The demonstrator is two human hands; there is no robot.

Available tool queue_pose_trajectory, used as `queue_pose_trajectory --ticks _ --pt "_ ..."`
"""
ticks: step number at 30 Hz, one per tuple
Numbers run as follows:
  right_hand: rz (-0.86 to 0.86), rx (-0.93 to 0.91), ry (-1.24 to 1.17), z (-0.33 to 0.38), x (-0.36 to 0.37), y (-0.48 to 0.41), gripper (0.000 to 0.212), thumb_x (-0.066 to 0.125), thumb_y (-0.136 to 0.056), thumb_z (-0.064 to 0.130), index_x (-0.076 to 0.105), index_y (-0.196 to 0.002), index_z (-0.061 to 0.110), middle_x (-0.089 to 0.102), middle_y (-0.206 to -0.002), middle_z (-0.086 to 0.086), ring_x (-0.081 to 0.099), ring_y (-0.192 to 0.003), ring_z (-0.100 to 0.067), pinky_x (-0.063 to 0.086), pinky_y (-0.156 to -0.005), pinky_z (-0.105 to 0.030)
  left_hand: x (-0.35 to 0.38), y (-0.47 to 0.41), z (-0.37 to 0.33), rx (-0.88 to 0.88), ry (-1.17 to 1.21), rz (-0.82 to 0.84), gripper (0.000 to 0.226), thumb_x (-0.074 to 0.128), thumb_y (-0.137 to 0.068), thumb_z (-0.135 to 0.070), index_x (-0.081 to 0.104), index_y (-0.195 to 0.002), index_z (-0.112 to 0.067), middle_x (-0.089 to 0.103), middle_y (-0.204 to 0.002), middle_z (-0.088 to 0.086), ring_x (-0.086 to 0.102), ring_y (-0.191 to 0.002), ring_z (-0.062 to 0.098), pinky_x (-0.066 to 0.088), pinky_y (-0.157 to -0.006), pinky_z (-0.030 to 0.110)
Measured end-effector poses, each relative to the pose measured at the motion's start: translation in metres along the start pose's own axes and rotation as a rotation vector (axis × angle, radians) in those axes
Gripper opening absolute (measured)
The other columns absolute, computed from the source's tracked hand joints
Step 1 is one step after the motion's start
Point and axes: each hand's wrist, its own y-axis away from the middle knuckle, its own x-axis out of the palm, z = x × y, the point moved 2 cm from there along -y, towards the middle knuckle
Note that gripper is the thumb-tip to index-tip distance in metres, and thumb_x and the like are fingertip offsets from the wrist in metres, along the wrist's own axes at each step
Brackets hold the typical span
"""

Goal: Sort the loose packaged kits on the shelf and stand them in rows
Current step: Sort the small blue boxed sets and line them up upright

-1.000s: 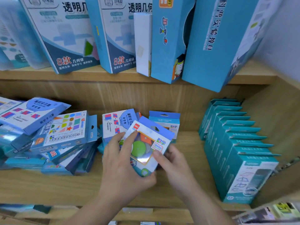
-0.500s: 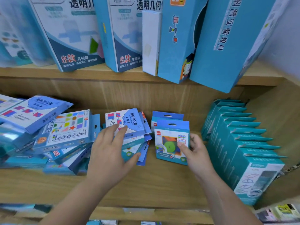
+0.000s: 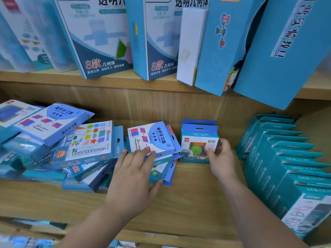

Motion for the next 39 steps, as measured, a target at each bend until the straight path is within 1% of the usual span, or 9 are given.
queue_pose_trajectory --ticks 7,11,15,19,23,25,31,35,39 --pt "0.02 0.027 0.028 -0.001 0.003 -0.001 0.026 0.072 -0.091 0.028 0.052 -0.107 0.024 0.068 -0.107 -0.004 0.065 -0.092 -0.019 0.046 -0.075 -0.031 -0.01 -0.023 -0.002 0.038 0.162 -0.071 0.053 0.049 -0.083 -0.049 0.068 -0.12 -0.016 0.063 -0.114 0.001 0.054 -0.099 0.025 0.052 -0.085 0.043" --pt "0.023 0.023 -0.04 0.0 -0.003 0.008 0.037 0.076 -0.087 0.025 0.053 -0.115 0.019 0.069 -0.103 0.002 0.065 -0.088 -0.011 0.046 -0.071 -0.025 -0.016 -0.051 0.006 -0.066 0.208 -0.012 0.065 0.059 -0.08 -0.053 0.058 -0.134 -0.017 0.054 -0.131 0.006 0.045 -0.118 0.027 0.046 -0.1 0.044" --pt "0.047 0.053 -0.064 0.001 -0.009 0.022 0.038 0.077 -0.087 0.024 0.049 -0.111 0.025 0.066 -0.093 0.008 0.065 -0.085 -0.008 0.044 -0.067 -0.019 -0.017 -0.079 0.01 -0.189 0.187 0.206 0.093 0.062 -0.077 -0.064 0.029 -0.153 -0.022 0.031 -0.155 0.011 0.029 -0.141 0.032 0.027 -0.115 0.04" --pt "0.052 0.076 -0.071 0.003 -0.013 0.033 0.034 0.076 -0.087 0.028 0.051 -0.109 0.024 0.066 -0.095 0.004 0.063 -0.082 -0.005 0.042 -0.065 -0.015 -0.015 -0.088 0.011 -0.259 0.178 0.321 0.106 0.053 -0.058 -0.074 0.03 -0.148 -0.024 0.05 -0.134 0.005 0.042 -0.124 0.031 0.036 -0.104 0.039" --pt "0.076 0.094 -0.17 0.02 -0.016 0.051 0.015 0.07 -0.092 0.03 0.064 -0.099 0.018 0.069 -0.086 0.005 0.064 -0.078 -0.012 0.045 -0.067 -0.013 -0.019 -0.089 0.01 -0.271 0.209 0.239 0.116 0.061 -0.038 -0.078 0.039 -0.141 -0.029 0.051 -0.117 -0.001 0.045 -0.114 0.025 0.04 -0.099 0.037" --pt "0.193 0.119 -0.307 0.038 -0.018 0.067 0.015 0.065 -0.095 0.031 0.067 -0.091 0.017 0.072 -0.082 0.003 0.066 -0.074 -0.012 0.05 -0.069 -0.022 -0.023 -0.083 0.003 -0.253 0.28 0.149 0.123 0.062 -0.037 -0.078 0.038 -0.145 -0.024 0.049 -0.117 -0.002 0.045 -0.115 0.023 0.039 -0.101 0.035" --pt "0.513 0.093 -0.571 0.087 -0.025 0.109 0.025 0.062 -0.097 0.028 0.065 -0.114 0.009 0.074 -0.088 0.003 0.069 -0.079 -0.012 0.056 -0.064 -0.027 -0.039 -0.047 -0.034 -0.199 0.471 -0.089 0.129 0.066 -0.038 -0.08 0.037 -0.148 -0.021 0.039 -0.116 -0.004 0.042 -0.114 0.018 0.04 -0.095 0.031" --pt "0.401 0.131 -0.622 0.086 -0.034 0.11 0.016 0.055 -0.101 0.014 0.062 -0.115 0.011 0.077 -0.098 -0.003 0.074 -0.081 -0.015 0.056 -0.057 -0.027 -0.028 -0.034 -0.04 -0.156 0.516 -0.024 0.135 0.071 -0.038 -0.083 0.033 -0.151 -0.021 0.039 -0.127 -0.008 0.04 -0.123 0.013 0.032 -0.099 0.023" --pt "0.239 0.131 -0.562 0.065 -0.051 0.096 0.011 0.051 -0.103 0.016 0.058 -0.112 0.014 0.076 -0.091 0.006 0.074 -0.081 -0.01 0.057 -0.055 -0.028 -0.014 -0.021 -0.034 -0.11 0.389 -0.004 0.105 0.053 -0.063 -0.082 0.043 -0.146 -0.019 0.045 -0.136 -0.004 0.041 -0.128 0.019 0.036 -0.105 0.032"
